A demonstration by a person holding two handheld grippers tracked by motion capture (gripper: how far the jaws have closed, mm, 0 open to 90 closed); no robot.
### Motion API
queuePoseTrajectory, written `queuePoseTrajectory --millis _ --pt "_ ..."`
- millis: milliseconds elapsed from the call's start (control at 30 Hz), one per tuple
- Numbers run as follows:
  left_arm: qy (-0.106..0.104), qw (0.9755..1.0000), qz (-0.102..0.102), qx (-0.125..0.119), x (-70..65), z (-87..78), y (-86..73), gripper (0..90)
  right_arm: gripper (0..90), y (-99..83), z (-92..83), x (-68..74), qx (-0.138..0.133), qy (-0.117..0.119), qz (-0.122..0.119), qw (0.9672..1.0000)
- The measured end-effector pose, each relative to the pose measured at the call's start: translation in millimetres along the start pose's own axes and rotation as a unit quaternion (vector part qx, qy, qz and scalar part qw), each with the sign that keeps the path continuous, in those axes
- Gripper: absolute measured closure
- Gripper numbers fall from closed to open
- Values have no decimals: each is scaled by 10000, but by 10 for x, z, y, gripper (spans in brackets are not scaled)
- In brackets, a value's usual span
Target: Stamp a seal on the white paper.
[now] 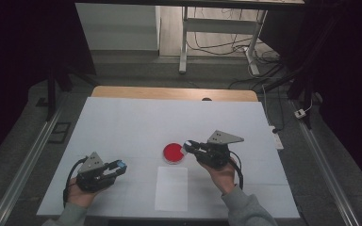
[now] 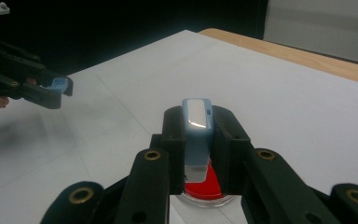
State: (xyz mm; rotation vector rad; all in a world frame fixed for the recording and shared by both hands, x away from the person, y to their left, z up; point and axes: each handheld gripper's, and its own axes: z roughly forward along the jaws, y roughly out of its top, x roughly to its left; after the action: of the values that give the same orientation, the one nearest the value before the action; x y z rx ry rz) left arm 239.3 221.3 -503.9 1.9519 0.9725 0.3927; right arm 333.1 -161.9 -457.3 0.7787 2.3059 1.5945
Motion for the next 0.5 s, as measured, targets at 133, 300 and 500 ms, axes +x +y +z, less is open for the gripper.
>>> queuePoseTrajectory --millis 133,300,500 --pt "-2 10000 1 2 2 -1 -1 651 754 -14 -19 7 26 10 -12 10000" --pt "-3 10000 0 6 2 2 -2 651 754 -38 -49 22 70 26 -28 10000" --pt "-8 10000 -7 11 1 4 -2 651 754 -53 -77 37 96 55 -39 9999"
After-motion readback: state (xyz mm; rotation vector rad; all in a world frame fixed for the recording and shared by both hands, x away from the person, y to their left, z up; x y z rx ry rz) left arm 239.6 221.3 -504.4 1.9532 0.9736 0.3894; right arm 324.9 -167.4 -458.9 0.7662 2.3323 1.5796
